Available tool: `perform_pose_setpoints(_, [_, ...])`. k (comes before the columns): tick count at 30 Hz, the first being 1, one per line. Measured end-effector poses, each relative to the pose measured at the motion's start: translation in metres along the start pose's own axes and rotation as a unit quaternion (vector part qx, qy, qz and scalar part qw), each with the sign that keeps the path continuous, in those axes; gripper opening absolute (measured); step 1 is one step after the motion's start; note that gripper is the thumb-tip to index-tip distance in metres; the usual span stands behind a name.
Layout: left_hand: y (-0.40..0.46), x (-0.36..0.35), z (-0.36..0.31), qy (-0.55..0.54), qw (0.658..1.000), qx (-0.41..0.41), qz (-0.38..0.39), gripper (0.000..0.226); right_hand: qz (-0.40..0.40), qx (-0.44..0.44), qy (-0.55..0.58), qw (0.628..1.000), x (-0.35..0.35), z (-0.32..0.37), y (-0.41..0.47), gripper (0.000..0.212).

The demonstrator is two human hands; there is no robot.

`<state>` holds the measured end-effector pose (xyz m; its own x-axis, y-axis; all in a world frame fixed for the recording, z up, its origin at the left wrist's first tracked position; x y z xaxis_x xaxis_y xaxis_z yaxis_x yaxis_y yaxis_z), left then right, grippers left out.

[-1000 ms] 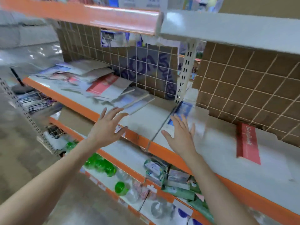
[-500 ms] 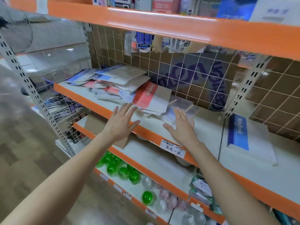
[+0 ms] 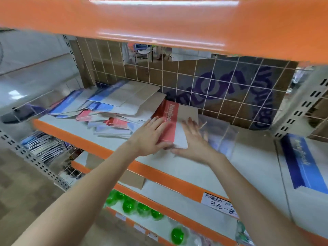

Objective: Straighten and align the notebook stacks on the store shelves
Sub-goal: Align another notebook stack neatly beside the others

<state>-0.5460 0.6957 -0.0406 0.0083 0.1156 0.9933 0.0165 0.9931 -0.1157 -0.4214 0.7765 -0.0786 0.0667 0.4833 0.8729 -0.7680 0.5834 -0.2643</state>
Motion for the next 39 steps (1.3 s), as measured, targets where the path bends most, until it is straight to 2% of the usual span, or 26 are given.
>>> perform_pose_setpoints(4, [0.018, -0.016, 0.008, 0.026, 0.999, -0.009, 0.038, 0.086, 0.031, -0.024, -0.004, 0.999, -0.003, -0.006, 0.005, 0.121])
perform_pose_setpoints(10, [0.02, -0.023, 0.005, 0.036, 0.998, -0.037, 0.043, 0.085, 0.015, -0.051, -0.009, 0.999, -0.011, -0.003, -0.013, 0.108])
perform_pose_setpoints(12, [0.015, -0.023, 0.002, 0.041, 0.997, -0.047, 0.048, 0.083, 0.013, -0.069, -0.012, 0.997, -0.015, 0.001, -0.023, 0.099])
perform_pose_setpoints(17, [-0.004, -0.025, -0.015, 0.086, 0.995, -0.047, 0.026, 0.059, -0.025, -0.117, -0.018, 0.993, -0.023, 0.02, -0.051, 0.067])
perform_pose_setpoints(22, [-0.035, -0.03, -0.043, 0.059, 0.996, -0.064, -0.03, 0.062, -0.094, -0.153, -0.048, 0.983, -0.038, 0.034, -0.092, 0.079])
perform_pose_setpoints(27, [-0.061, -0.023, -0.089, -0.004, 0.983, -0.158, -0.091, 0.063, -0.161, -0.211, -0.081, 0.961, -0.052, 0.025, -0.151, 0.085])
perform_pose_setpoints(31, [-0.074, -0.014, -0.138, -0.008, 0.969, -0.218, -0.119, 0.063, -0.204, -0.258, -0.103, 0.939, -0.051, 0.012, -0.205, 0.083])
perform_pose_setpoints(34, [-0.073, -0.014, -0.18, 0.011, 0.966, -0.234, -0.108, 0.071, -0.231, -0.303, -0.111, 0.918, -0.05, -0.002, -0.249, 0.085])
perform_pose_setpoints(39, [-0.068, -0.009, -0.265, -0.008, 0.95, -0.289, -0.119, 0.065, -0.244, -0.359, -0.122, 0.893, -0.047, -0.044, -0.323, 0.083])
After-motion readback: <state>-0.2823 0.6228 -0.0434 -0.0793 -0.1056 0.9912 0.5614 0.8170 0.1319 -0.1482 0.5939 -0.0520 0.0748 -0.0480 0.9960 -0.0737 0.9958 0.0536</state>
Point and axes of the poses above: each hand's wrist, its own y-axis towards the middle knuckle, its own x-axis out of the back of the hand, z = x × y, the point moved 6 cm from there along y, towards the middle knuckle, and after that the axes turned 13 degrees about z, right-handed, at the moved point
